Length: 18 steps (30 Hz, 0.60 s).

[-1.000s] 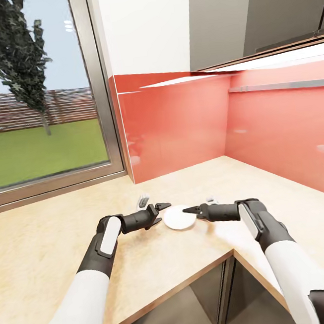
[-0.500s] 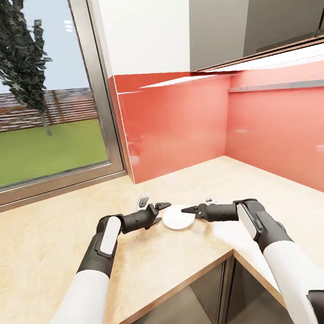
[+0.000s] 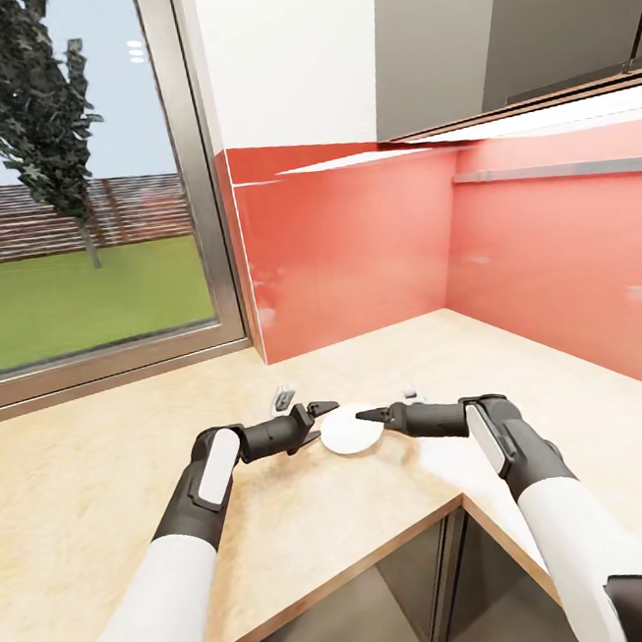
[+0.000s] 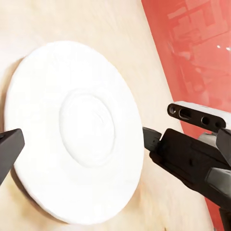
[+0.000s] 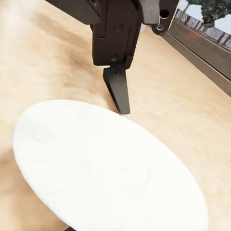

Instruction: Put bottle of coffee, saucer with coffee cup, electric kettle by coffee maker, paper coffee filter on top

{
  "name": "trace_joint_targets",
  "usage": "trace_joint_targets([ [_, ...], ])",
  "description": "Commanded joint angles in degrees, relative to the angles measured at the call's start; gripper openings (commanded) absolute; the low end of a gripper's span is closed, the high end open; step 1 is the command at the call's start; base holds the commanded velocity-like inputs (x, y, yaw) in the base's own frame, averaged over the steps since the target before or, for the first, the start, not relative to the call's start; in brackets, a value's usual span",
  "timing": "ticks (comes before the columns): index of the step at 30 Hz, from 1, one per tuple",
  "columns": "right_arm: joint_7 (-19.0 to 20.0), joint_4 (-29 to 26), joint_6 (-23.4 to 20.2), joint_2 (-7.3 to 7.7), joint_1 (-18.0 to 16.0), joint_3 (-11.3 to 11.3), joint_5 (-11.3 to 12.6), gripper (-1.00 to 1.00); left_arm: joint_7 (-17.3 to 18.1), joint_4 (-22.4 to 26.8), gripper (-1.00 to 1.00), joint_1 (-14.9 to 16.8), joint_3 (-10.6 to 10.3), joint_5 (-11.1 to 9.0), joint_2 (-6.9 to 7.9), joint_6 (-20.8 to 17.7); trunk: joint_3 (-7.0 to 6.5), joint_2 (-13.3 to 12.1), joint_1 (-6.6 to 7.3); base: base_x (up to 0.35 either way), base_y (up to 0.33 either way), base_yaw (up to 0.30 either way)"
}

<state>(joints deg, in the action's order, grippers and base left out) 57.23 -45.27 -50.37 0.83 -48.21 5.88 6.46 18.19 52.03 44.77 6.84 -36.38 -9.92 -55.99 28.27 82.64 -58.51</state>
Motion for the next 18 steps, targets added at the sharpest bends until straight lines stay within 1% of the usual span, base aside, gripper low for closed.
trace_joint_targets([
  [1,-0.02,0.01,-0.27,-0.01,-0.04,0.05,0.31,1.00,0.44,0.00,1.00,0.05,0.28,0.44,-0.08,-0.35,0.06,0.04,0.00,0.000,0.000,0.000],
  [18,-0.02,0.01,0.01,-0.07,-0.04,0.01,0.31,1.00,0.44,0.00,1.00,0.05,0.28,0.44,-0.08,-0.35,0.06,0.04,0.00,0.000,0.000,0.000],
])
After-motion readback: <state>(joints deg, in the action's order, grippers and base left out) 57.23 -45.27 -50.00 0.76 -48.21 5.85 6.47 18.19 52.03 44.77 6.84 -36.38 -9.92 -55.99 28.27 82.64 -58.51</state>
